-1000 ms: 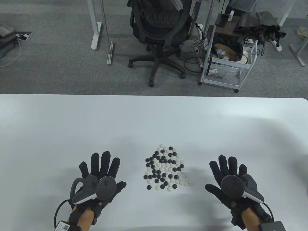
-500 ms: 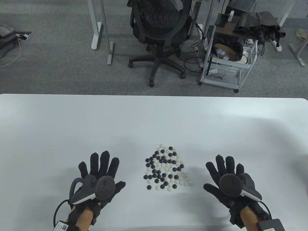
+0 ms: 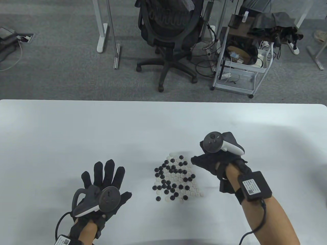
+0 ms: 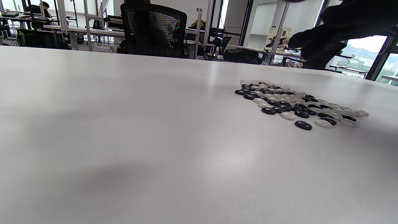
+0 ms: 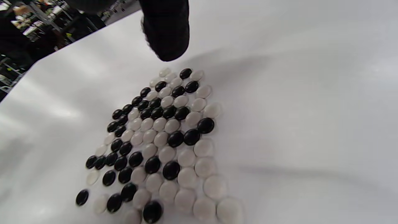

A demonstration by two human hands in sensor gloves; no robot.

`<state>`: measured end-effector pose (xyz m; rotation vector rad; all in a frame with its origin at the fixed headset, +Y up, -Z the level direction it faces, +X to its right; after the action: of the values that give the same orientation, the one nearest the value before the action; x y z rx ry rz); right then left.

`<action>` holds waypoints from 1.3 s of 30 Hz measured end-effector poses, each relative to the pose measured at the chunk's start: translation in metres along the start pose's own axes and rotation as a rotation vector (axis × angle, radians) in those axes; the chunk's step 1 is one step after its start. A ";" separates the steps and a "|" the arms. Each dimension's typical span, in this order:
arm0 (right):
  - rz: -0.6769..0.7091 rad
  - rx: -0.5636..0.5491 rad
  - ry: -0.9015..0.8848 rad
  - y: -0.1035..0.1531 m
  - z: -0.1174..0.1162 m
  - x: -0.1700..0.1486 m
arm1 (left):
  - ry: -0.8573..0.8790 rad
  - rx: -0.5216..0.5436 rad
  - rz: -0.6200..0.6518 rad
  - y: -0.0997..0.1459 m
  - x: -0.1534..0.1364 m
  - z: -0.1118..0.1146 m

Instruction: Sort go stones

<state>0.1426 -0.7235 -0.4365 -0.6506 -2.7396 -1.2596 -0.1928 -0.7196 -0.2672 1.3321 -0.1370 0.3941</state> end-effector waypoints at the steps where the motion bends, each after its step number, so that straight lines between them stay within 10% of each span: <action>1: -0.013 0.008 -0.012 -0.008 0.000 -0.001 | 0.003 0.000 -0.002 0.000 -0.001 0.000; 18: -0.038 0.044 -0.074 -0.056 -0.027 -0.029 | 0.024 -0.025 -0.015 -0.003 -0.010 0.004; 39: -0.630 0.028 -0.030 0.038 0.000 -0.189 | 0.028 -0.034 -0.025 -0.003 -0.010 0.003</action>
<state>0.3293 -0.7679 -0.4509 0.2328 -3.0954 -1.2899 -0.2006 -0.7254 -0.2729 1.2928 -0.1032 0.3878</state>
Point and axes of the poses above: the tracker on the back of each hand, its own x axis roughly to the thumb side, its own y axis roughly from the fingertips to the wrist, z = x × y, the point moved 4 cm from there along -y, roughly from the wrist to the fingertips, and after that the axes turned 4 degrees about y, right-handed, at the moved point
